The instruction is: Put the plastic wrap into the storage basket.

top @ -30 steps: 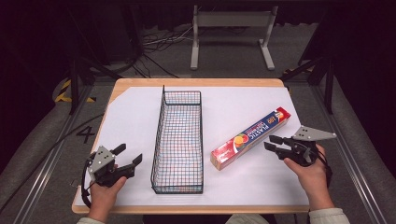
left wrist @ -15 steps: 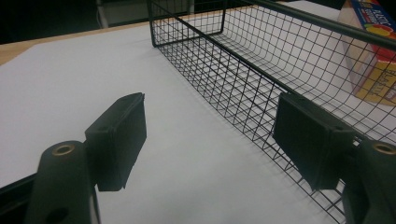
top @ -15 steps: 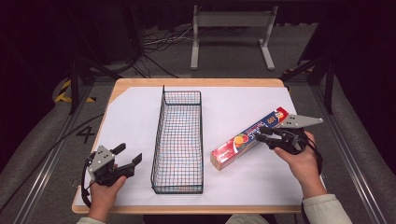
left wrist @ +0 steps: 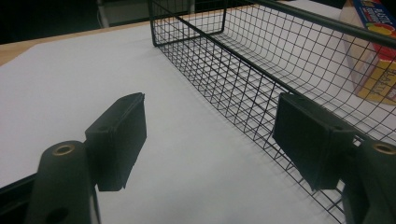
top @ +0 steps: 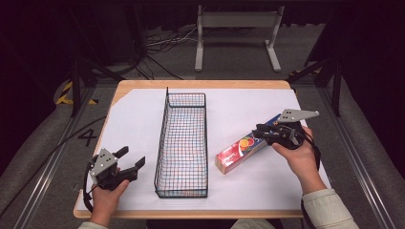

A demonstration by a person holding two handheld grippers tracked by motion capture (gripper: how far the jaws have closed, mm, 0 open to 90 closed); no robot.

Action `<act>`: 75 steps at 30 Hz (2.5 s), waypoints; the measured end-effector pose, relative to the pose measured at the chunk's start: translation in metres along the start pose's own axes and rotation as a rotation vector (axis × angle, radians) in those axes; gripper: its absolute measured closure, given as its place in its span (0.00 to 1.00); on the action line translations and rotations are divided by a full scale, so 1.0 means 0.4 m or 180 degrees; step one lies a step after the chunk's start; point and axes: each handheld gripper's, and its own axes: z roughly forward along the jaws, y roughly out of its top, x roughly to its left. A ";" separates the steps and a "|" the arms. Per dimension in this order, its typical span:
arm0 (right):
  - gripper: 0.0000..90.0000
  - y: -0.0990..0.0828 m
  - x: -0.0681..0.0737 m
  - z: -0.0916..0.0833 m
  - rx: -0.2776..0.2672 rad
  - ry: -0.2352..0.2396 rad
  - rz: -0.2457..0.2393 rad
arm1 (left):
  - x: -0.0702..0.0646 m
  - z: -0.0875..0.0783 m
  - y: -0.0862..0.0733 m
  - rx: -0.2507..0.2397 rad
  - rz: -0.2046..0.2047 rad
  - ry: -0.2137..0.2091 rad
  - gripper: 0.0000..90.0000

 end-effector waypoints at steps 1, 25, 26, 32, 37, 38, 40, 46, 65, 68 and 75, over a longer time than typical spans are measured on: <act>0.77 0.003 0.001 0.004 0.0015 0.0014 -0.0002 | 0.000 0.000 0.000 0.0010 0.0003 0.0005 0.29; 0.90 0.082 0.018 0.150 0.0467 0.0232 -0.0162 | 0.005 -0.042 -0.020 0.0073 0.0022 0.0108 0.29; 0.91 0.084 0.018 0.156 0.0489 0.0239 -0.0165 | 0.005 -0.043 -0.021 0.0076 0.0013 0.0114 0.29; 0.91 0.087 0.024 0.193 0.0587 0.0255 -0.0163 | 0.006 -0.045 -0.021 0.0068 0.0003 0.0124 0.29; 0.93 0.077 0.032 0.221 0.0687 0.0286 -0.0143 | 0.005 -0.043 -0.022 0.0070 0.0009 0.0114 0.29; 0.93 0.074 0.034 0.229 0.0722 0.0303 -0.0143 | 0.005 -0.043 -0.022 0.0069 0.0009 0.0114 0.29; 0.94 0.071 0.036 0.239 0.0771 0.0319 -0.0144 | 0.006 -0.043 -0.022 0.0069 0.0006 0.0113 0.29; 0.96 0.065 0.043 0.266 0.0880 0.0353 -0.0132 | 0.006 -0.041 -0.021 0.0074 -0.0003 0.0113 0.29; 1.00 0.050 0.081 0.342 0.1431 0.0436 -0.0186 | 0.007 -0.035 -0.020 0.0085 0.0013 0.0090 0.29; 1.00 0.050 0.090 0.351 0.1540 0.0433 -0.0230 | 0.005 -0.033 -0.019 0.0089 0.0021 0.0081 0.29; 1.00 0.049 0.108 0.367 0.1755 0.0537 -0.0296 | 0.006 -0.034 -0.018 0.0091 0.0019 0.0087 0.29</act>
